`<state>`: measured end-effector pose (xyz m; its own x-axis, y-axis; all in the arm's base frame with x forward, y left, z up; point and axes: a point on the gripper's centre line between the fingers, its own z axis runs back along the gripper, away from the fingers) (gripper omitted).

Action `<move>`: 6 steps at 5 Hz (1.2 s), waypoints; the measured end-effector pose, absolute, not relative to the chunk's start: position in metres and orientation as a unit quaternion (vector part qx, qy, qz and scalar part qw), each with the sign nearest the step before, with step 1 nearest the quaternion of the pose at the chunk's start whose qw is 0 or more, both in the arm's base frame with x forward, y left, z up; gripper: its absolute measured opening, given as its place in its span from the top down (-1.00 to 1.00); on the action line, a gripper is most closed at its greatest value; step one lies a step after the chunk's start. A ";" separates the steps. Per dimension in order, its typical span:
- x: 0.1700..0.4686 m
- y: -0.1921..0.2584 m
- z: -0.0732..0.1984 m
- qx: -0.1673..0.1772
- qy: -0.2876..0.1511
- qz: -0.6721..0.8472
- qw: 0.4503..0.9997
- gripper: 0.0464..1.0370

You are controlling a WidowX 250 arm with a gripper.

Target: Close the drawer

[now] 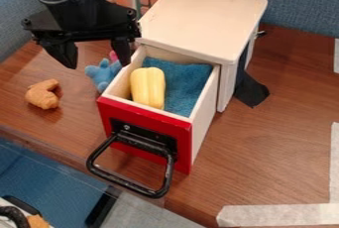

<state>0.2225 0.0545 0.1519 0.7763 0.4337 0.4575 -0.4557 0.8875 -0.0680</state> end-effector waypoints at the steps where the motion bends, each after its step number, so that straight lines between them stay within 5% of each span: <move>1: 0.220 0.054 0.148 0.023 -0.230 0.238 0.944 -0.93; 6: 0.164 0.024 0.118 0.045 -0.231 0.160 0.959 -0.93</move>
<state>0.1640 0.0242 0.1176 0.8416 0.2867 0.4577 -0.3285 0.9444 0.0124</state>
